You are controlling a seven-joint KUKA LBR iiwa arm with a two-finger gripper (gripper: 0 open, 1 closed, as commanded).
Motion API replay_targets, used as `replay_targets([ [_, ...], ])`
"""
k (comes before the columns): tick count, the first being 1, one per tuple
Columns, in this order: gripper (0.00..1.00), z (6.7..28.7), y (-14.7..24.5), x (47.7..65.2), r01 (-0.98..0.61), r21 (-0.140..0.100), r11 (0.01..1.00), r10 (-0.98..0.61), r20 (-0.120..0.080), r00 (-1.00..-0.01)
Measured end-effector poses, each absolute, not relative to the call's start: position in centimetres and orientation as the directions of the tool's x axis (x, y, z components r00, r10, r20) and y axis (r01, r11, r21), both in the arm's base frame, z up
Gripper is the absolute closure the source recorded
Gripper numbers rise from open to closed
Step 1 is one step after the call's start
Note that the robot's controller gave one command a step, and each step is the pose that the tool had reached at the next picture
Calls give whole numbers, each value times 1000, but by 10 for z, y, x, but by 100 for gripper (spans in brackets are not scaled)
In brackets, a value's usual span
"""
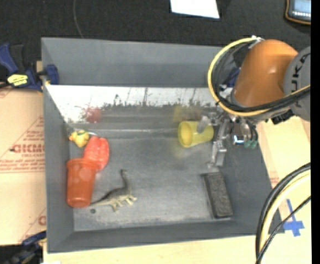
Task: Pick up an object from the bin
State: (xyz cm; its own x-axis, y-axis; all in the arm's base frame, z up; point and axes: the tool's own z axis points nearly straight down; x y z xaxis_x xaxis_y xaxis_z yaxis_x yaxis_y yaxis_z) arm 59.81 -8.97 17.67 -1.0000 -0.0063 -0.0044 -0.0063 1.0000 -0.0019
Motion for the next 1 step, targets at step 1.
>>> replay_targets([
  [1, 0, 177, -90, 598, -6, -2, 1000, -6, -4, -1000],
])
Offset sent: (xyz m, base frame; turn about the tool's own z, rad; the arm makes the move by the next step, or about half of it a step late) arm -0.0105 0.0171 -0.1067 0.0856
